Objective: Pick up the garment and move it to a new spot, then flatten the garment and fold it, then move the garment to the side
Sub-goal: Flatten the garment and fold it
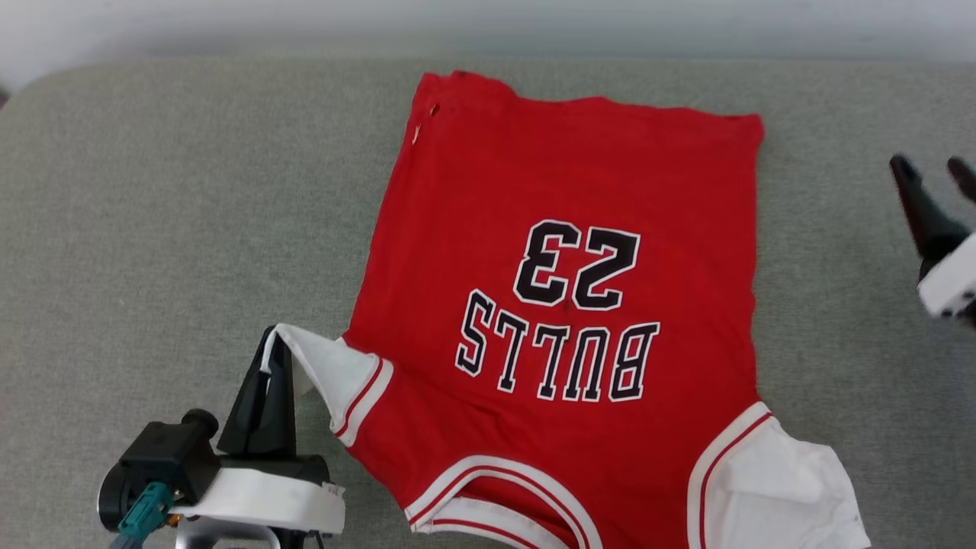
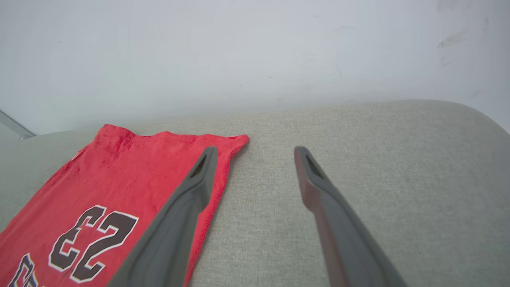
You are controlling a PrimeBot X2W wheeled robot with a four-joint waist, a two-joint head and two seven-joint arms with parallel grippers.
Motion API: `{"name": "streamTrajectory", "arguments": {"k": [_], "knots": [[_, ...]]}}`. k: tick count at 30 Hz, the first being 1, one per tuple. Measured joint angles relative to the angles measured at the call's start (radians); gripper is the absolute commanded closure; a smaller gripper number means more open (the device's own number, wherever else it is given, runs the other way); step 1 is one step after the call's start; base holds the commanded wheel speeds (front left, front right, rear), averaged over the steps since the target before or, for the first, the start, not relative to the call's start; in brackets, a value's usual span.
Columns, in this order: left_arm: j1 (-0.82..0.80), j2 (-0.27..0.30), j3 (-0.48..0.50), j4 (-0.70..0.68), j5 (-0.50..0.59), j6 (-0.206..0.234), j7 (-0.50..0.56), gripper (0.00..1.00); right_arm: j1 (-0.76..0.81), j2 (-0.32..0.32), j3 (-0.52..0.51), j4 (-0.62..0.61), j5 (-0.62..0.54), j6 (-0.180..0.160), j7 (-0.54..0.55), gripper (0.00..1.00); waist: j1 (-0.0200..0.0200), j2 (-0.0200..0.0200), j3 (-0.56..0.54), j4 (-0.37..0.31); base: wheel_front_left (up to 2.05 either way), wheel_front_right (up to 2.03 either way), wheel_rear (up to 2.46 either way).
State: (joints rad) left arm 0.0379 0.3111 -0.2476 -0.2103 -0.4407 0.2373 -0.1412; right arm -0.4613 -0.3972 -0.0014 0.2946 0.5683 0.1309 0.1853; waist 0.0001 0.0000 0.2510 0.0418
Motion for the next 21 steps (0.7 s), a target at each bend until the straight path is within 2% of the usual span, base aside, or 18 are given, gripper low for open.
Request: {"name": "streamTrajectory", "arguments": {"k": [4, 8, 13, 16, 21], "knots": [[-0.069, -0.017, -0.027, -0.008, 0.018, -0.019, -0.031, 1.0, -0.223, -0.054, 0.03, 0.118, 0.023, 0.0, 0.118, 0.0, 0.0, 0.0, 0.083, 0.029, 0.0, 0.0, 0.0], [-0.14, -0.037, -0.063, 0.01, 0.025, -0.054, -0.048, 1.0, -0.399, -0.087, 0.06, 0.237, 0.044, 0.0, 0.32, 0.0, 0.0002, 0.0, 0.162, 0.066, 0.0, 0.0, 0.0], [-0.215, -0.06, -0.096, 0.052, 0.034, -0.089, -0.067, 1.0, -0.561, -0.094, 0.069, 0.346, 0.015, 0.0, 0.53, 0.0, 0.0002, 0.0, 0.243, 0.126, 0.0, 0.0, 0.0], [-0.251, -0.075, -0.107, 0.072, 0.041, -0.105, -0.083, 1.0, -0.614, -0.082, 0.072, 0.385, -0.018, 0.0, 0.607, 0.0, 0.0002, 0.0, 0.282, 0.16, 0.0, 0.0, 0.0], [-0.282, -0.097, -0.118, 0.104, 0.041, -0.123, -0.1, 1.0, -0.645, -0.055, 0.069, 0.426, -0.053, 0.0, 0.668, 0.0, 0.0001, 0.0, 0.326, 0.205, 0.0, 0.0, 0.0]]}}
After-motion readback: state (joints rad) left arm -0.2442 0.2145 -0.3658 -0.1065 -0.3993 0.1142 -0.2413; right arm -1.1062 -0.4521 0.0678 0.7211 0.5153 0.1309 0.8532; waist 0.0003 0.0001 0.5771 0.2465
